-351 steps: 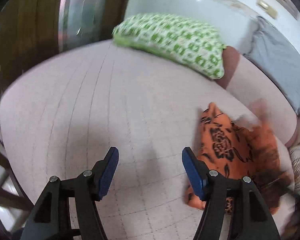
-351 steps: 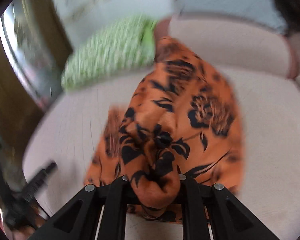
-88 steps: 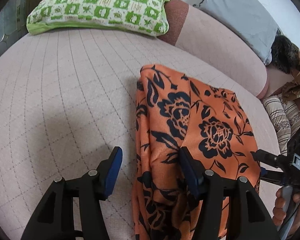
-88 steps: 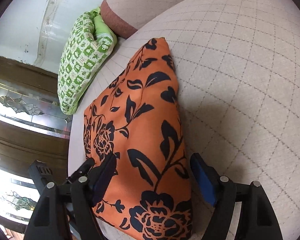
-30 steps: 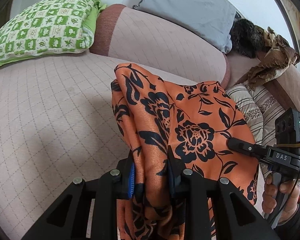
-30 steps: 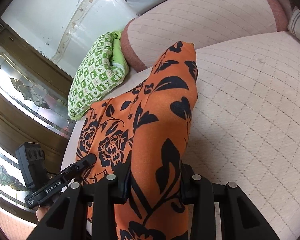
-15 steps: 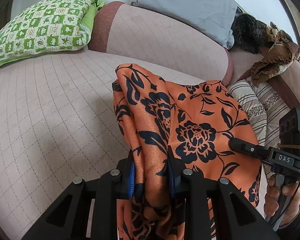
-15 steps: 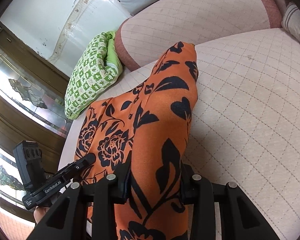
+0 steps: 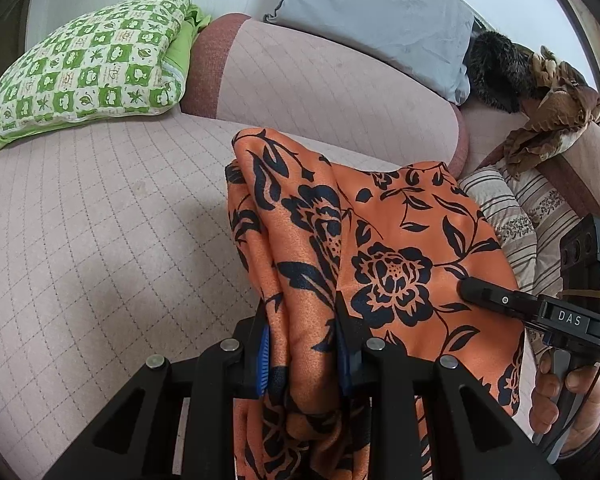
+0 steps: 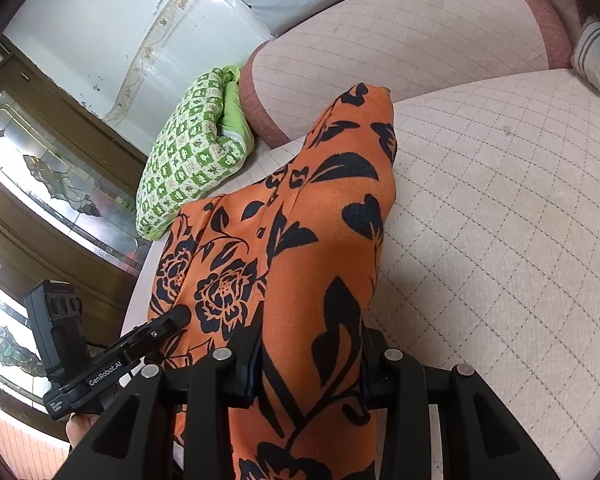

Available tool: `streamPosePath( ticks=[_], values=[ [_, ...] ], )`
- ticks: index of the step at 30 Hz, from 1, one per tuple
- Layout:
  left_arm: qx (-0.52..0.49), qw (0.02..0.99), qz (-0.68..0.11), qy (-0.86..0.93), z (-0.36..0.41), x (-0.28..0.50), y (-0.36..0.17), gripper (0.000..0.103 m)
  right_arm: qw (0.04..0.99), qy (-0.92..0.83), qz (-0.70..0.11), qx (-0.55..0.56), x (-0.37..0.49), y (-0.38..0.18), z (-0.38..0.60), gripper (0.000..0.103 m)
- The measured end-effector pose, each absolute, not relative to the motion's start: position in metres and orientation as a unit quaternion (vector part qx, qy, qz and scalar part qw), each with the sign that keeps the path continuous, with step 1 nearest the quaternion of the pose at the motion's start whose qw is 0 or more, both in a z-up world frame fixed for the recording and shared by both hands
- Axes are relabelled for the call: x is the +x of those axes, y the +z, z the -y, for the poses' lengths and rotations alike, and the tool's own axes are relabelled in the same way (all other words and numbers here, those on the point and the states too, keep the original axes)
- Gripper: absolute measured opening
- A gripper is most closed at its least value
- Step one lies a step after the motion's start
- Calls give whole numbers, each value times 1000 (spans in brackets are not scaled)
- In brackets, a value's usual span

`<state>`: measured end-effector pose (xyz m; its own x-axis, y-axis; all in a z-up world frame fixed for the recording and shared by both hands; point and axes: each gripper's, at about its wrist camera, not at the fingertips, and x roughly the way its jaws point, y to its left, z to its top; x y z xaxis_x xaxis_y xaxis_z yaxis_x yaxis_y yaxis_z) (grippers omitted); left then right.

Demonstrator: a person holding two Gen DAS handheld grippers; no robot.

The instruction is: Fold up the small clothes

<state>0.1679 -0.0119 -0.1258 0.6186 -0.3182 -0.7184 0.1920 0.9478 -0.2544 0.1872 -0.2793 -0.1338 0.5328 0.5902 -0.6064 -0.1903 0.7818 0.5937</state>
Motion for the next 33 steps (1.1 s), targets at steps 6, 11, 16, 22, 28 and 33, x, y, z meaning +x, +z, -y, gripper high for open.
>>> streamPosePath(
  ticks=[6, 11, 16, 22, 28, 33],
  values=[
    [-77, 893, -422, -139, 18, 173, -134, 27, 839, 227, -432, 241, 189, -144, 282, 37],
    [-78, 892, -424, -137, 21, 176, -135, 27, 838, 224, -435, 242, 190, -146, 281, 37],
    [-79, 896, -415, -137, 20, 173, -127, 27, 841, 226, -430, 239, 190, -139, 280, 37],
    [-79, 892, -423, -138, 17, 175, -133, 27, 837, 224, -436, 242, 191, -146, 280, 37],
    [-80, 888, -432, -135, 21, 181, -138, 27, 833, 220, -447, 242, 194, -157, 280, 37],
    [-78, 888, -435, -128, 23, 187, -145, 31, 825, 216, -456, 256, 199, -169, 283, 40]
  ],
)
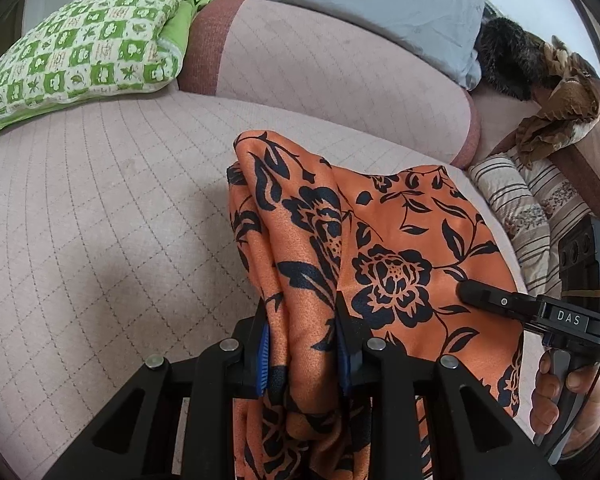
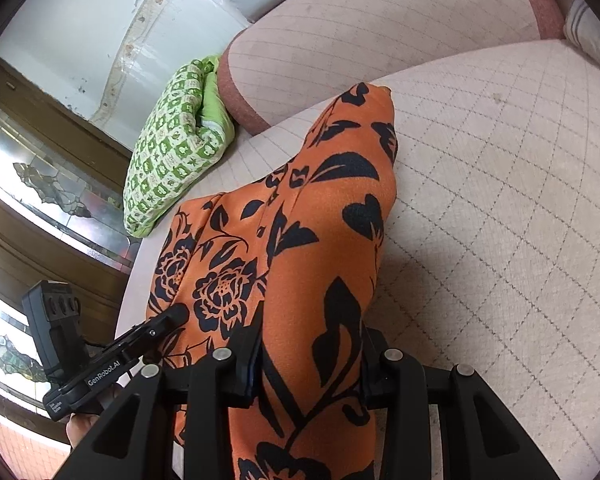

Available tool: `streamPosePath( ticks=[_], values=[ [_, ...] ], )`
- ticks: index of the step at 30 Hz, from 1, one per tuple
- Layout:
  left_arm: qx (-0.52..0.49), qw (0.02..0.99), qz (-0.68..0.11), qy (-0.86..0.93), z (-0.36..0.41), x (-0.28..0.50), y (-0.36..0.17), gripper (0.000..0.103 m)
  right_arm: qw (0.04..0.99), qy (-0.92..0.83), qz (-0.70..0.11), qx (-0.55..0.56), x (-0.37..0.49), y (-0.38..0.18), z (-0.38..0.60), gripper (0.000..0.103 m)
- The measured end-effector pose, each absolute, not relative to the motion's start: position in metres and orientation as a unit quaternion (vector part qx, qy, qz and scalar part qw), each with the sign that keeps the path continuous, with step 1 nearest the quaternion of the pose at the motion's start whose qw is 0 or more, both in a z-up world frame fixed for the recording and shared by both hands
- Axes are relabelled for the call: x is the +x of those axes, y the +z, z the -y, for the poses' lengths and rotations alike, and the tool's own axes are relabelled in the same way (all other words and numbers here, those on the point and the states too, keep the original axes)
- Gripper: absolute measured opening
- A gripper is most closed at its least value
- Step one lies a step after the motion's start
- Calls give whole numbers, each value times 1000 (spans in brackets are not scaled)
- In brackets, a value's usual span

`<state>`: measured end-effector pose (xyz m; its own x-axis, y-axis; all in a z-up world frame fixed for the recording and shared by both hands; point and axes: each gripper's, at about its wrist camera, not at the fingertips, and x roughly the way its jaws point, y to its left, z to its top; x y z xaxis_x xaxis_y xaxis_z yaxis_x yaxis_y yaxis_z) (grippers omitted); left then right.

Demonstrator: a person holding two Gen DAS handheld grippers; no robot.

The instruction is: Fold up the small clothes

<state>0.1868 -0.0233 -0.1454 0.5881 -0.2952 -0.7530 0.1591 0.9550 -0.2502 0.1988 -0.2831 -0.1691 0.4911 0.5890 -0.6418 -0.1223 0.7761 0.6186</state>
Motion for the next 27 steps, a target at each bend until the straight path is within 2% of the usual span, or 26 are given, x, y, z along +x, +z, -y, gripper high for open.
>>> streamPosePath(
  ticks=[2, 4, 6, 14, 16, 20, 27],
  values=[
    [-64, 882, -453, -110, 26, 194, -163, 36, 820, 192, -474, 257, 203, -188, 287, 56],
    [-73, 867, -482, -101, 20, 198, -181, 47, 822, 151, -493, 242, 201, -202, 290, 61],
    [-87, 874, -469, -91, 8, 192, -181, 58, 827, 148, -481, 250, 192, -201, 295, 62],
    [-62, 912, -393, -95, 5, 162, -136, 58, 873, 168, -402, 219, 170, -140, 278, 64],
    [-50, 911, -398, -100, 10, 163, -143, 58, 867, 187, -403, 225, 169, -142, 270, 69],
    [-24, 890, -451, -60, 8, 177, -185, 58, 836, 180, -454, 250, 183, -187, 266, 70],
    [-8, 914, -399, -76, 9, 153, -153, 59, 850, 213, -421, 234, 177, -159, 260, 70]
  ],
)
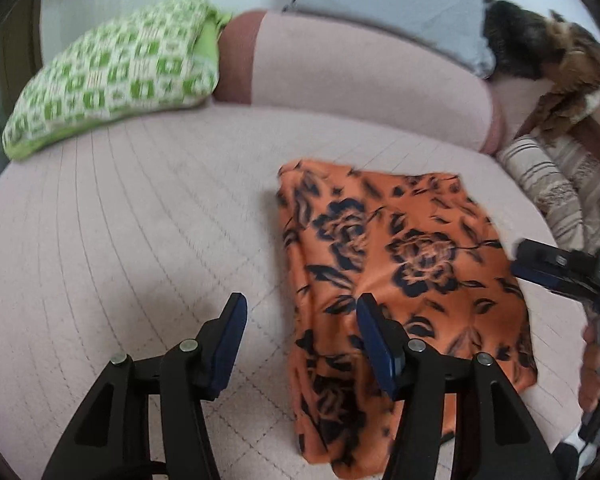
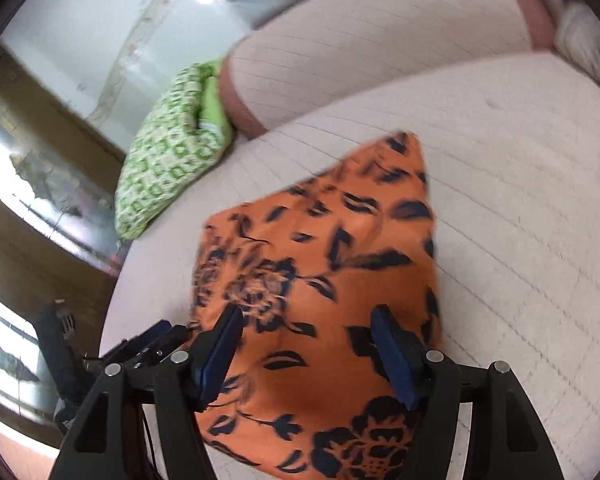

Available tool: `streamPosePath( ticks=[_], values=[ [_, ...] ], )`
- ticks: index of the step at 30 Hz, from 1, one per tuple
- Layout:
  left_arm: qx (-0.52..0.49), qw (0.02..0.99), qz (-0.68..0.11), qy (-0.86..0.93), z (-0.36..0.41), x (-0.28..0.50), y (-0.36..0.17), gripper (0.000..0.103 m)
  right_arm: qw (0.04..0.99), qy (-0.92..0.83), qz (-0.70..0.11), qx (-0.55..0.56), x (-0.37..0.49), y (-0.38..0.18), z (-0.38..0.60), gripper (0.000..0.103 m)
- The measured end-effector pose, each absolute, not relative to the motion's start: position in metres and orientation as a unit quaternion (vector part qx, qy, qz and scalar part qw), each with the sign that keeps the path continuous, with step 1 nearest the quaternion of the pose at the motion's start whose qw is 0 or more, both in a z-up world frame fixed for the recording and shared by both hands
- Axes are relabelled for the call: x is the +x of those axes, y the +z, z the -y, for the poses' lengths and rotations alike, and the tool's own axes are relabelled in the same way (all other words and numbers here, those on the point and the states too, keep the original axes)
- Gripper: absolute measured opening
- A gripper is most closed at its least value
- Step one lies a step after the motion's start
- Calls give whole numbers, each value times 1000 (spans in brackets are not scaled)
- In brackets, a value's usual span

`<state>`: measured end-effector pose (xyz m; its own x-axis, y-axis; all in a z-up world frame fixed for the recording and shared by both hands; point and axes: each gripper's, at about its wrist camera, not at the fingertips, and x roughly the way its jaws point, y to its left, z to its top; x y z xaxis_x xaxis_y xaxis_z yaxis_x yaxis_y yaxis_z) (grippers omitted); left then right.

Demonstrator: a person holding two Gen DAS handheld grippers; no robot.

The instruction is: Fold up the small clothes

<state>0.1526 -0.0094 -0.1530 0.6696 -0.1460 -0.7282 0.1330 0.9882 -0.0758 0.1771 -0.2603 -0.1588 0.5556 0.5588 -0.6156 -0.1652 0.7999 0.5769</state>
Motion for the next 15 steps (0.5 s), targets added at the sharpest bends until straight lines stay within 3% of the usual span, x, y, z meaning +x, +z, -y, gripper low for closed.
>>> streamPosePath(
  ticks=[4, 10, 15],
  values=[
    [17, 898, -436, -60, 8, 157, -184, 59, 832, 190, -453, 259, 191, -187, 263, 75],
    [15, 918, -392, -54, -3, 140, -158, 59, 847, 216, -413, 255, 211, -146, 266, 75],
    [15, 901, -431, -52, 1, 149, -188, 60, 813, 170, -465, 306, 262, -192, 281, 78]
  ],
)
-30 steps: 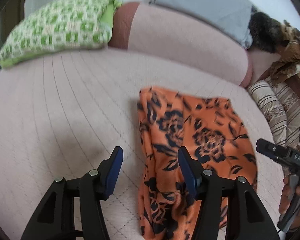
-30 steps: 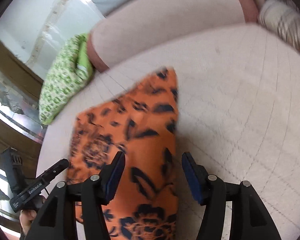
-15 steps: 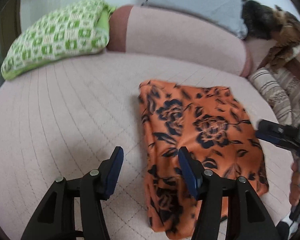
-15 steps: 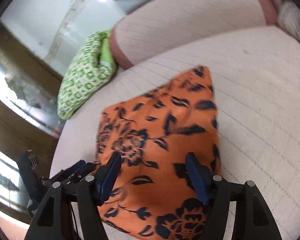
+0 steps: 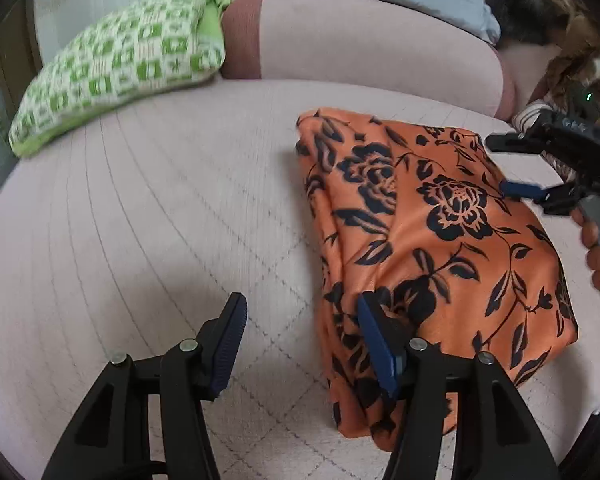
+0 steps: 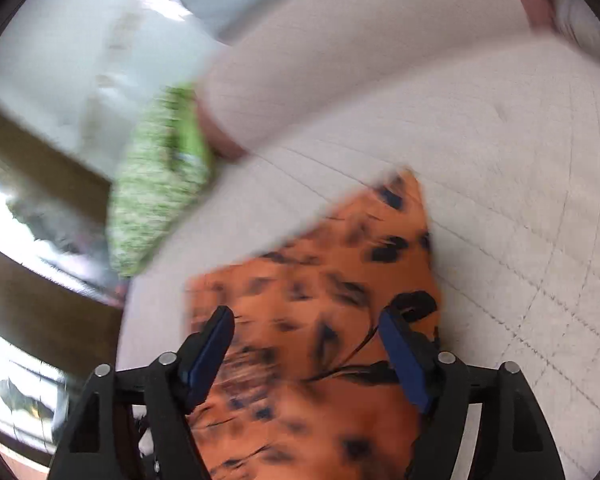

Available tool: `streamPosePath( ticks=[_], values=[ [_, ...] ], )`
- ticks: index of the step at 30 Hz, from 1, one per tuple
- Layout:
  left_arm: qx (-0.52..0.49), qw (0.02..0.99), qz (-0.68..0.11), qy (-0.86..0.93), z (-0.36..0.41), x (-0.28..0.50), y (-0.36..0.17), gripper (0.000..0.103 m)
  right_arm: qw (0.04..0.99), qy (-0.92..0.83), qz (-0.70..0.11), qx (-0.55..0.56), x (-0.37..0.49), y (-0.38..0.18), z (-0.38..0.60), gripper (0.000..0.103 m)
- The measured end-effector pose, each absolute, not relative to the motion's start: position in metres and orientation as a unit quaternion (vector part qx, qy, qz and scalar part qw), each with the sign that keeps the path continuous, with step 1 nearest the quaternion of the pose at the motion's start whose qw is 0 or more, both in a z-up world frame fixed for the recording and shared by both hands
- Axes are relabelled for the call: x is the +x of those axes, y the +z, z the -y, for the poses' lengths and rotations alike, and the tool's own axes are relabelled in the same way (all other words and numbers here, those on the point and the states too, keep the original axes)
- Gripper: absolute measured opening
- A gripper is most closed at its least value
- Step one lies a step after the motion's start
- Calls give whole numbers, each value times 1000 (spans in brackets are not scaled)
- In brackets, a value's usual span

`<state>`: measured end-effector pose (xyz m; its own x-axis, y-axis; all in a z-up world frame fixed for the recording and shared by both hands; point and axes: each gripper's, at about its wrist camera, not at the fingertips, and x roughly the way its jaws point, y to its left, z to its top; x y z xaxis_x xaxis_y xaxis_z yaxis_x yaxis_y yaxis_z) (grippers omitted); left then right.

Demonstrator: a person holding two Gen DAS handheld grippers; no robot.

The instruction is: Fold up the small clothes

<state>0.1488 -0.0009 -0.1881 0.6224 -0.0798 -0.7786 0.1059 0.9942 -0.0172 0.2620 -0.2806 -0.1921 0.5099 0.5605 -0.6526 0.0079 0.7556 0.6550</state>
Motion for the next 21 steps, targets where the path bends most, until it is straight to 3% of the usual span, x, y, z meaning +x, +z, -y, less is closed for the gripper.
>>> streamPosePath(
  ticks=[7, 15, 21],
  values=[
    [-1, 911, -410, -43, -9, 143, -170, 60, 863, 192, -409, 227, 213, -148, 258, 78],
    [-12, 901, -432, -30, -13, 131, -174, 60, 845, 203, -456, 190, 153, -187, 245, 78],
    [-27, 908, -417, -23, -16, 111, -156, 67, 879, 204, -396, 170, 125, -148, 234, 79]
  ],
)
